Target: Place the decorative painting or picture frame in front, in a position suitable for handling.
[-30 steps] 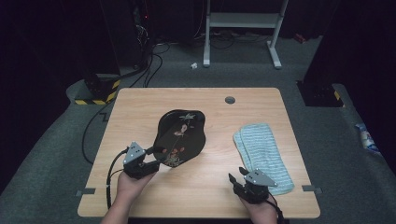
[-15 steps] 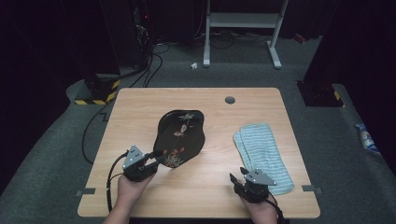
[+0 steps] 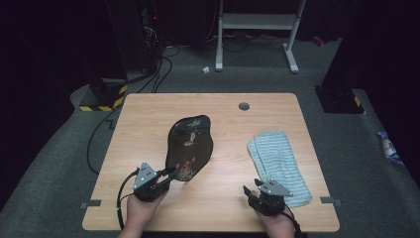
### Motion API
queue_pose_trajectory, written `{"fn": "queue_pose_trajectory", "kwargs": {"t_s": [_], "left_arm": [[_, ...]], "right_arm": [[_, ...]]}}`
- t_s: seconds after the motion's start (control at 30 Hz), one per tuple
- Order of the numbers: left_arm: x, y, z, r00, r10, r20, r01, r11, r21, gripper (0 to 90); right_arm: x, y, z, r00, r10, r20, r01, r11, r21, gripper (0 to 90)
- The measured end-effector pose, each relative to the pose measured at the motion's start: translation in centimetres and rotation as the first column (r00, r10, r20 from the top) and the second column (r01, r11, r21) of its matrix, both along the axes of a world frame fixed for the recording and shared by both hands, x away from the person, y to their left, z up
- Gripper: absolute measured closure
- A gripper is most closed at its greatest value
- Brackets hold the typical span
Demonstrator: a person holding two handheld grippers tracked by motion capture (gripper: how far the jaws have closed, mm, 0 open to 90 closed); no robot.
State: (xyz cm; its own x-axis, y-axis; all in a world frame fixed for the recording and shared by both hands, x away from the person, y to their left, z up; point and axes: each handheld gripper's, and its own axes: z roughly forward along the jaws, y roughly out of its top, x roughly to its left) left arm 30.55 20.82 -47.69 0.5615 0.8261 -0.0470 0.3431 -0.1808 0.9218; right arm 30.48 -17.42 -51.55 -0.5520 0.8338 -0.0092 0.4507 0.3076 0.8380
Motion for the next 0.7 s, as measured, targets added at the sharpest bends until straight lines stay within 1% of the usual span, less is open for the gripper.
{"fn": "queue_pose_trajectory", "kwargs": {"t_s": [0.07, 0.13, 0.2, 0.27, 0.33, 0.37, 0.43, 0.47, 0.53, 0.57, 0.63, 0.67, 0.7], "left_arm": [[-0.2, -0.2, -0.1, 0.9999, 0.015, -0.003, -0.015, 0.9998, 0.012, 71.1], [-0.3, -0.3, 0.0, 0.9998, 0.019, -0.006, -0.019, 0.9998, 0.003, 69.4], [-0.3, -0.4, 0.1, 0.9993, 0.038, 0.004, -0.038, 0.9993, 0.0, 66.7], [-0.2, -0.3, 0.0, 0.9993, 0.036, 0.005, -0.036, 0.9993, -0.002, 64.2], [0.2, -0.3, -0.2, 0.9996, 0.029, 0.003, -0.029, 0.9995, 0.014, 61.6], [0.4, -0.3, -0.3, 0.9998, 0.018, -0.003, -0.018, 0.9996, 0.022, 59.9], [0.7, -0.5, -0.5, 1.0, 0.003, -0.009, -0.003, 0.9993, 0.037, 60.0], [0.9, -0.5, -0.6, 0.9999, -0.009, -0.009, 0.009, 0.9994, 0.032, 64.5], [1.1, -0.6, -0.7, 0.9997, -0.023, 0.001, 0.023, 0.9994, 0.024, 66.2], [1.1, -0.6, -0.7, 0.9996, -0.028, 0.009, 0.028, 0.9994, 0.021, 67.6], [1.0, -0.6, -0.7, 0.9994, -0.033, 0.014, 0.032, 0.9993, 0.019, 71.6], [0.9, -0.6, -0.7, 0.9993, -0.033, 0.015, 0.033, 0.9993, 0.02, 72.6], [0.9, -0.6, -0.8, 0.9993, -0.034, 0.013, 0.034, 0.9994, 0.005, 74.7]], "right_arm": [[0.0, 0.0, 0.0, 1.0, 0.003, 0.001, -0.003, 1.0, 0.003, 48.8], [0.1, 0.0, 0.0, 0.9999, 0.013, -0.004, -0.013, 0.9999, 0.01, 48.8], [0.1, 0.0, -0.1, 0.9999, 0.017, -0.001, -0.017, 0.9998, 0.013, 49.1], [0.1, 0.1, -0.2, 0.9998, 0.02, -0.001, -0.02, 0.9997, 0.013, 48.2], [0.2, 0.0, -0.1, 1.0, 0.007, -0.006, -0.007, 0.9998, 0.018, 46.0], [0.3, -0.1, 0.0, 1.0, -0.001, -0.002, 0.001, 0.9998, 0.019, 45.2], [0.5, -0.5, 0.2, 0.9995, -0.029, 0.012, 0.029, 0.9994, 0.02, 42.9], [0.9, -0.9, 0.4, 0.9989, -0.045, 0.013, 0.045, 0.9988, 0.018, 40.6], [1.5, -1.9, 0.8, 0.9958, -0.09, 0.012, 0.09, 0.9958, 0.013, 40.2], [1.7, -2.5, 1.0, 0.9932, -0.116, 0.008, 0.116, 0.9932, 0.013, 39.9], [2.2, -3.8, 1.2, 0.9858, -0.168, -0.001, 0.168, 0.9857, -0.005, 38.4], [2.4, -4.3, 1.2, 0.9825, -0.186, -0.009, 0.186, 0.9825, -0.013, 38.4], [2.7, -5.0, 1.1, 0.9782, -0.207, -0.021, 0.206, 0.9778, -0.041, 38.3]]}}
